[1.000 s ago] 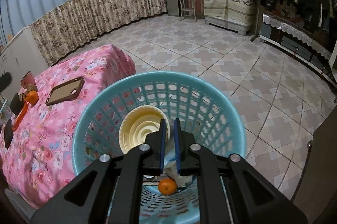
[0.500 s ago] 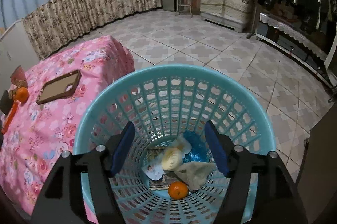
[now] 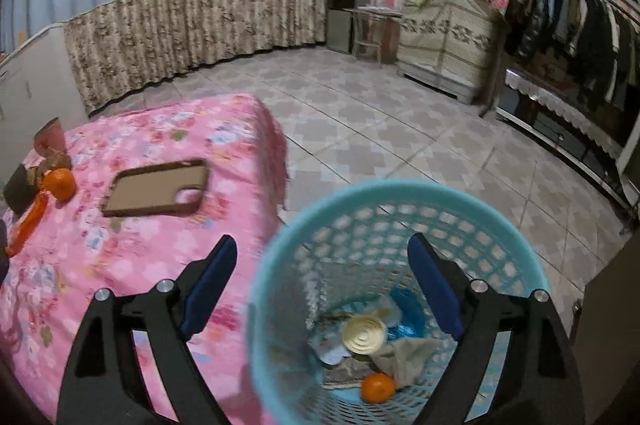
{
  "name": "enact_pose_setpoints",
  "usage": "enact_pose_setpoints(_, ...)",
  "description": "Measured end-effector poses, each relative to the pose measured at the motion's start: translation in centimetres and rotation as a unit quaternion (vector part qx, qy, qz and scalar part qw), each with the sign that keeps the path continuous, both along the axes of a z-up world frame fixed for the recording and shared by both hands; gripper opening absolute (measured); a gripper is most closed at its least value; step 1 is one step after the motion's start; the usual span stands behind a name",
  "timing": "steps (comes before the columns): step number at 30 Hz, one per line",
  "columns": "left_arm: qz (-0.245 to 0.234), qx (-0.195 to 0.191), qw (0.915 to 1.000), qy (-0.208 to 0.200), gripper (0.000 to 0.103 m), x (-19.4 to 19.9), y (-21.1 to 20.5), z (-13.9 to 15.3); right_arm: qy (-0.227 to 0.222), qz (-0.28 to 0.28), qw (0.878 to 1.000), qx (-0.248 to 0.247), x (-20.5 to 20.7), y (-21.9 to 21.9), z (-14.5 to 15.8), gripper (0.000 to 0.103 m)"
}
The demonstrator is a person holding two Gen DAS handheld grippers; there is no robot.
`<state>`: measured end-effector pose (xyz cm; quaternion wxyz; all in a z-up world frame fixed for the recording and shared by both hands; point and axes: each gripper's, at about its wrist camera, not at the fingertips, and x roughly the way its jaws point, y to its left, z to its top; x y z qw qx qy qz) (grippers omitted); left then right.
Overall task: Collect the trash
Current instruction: 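Return the left gripper to the bed and grasp the orange snack bag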
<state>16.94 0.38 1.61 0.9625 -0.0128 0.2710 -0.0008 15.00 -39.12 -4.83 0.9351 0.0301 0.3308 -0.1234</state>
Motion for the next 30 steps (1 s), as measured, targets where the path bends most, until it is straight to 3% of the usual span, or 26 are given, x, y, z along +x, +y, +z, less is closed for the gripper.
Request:
enact_pose_setpoints(15, 0.025, -0.014, 0.9991, 0.031, 0.097, 1.5, 2.7, -3.0, -0.004, 0.098, 0.995, -0.012, 3.7, 9.4, -0.4, 0.086)
enact_pose_setpoints(30, 0.033, -0.019, 0.9978, 0.054, 0.098, 2.7, 4.0, -4.4, 0.003, 0.125, 0.992, -0.008, 6.0, 12.4, -1.7, 0.086)
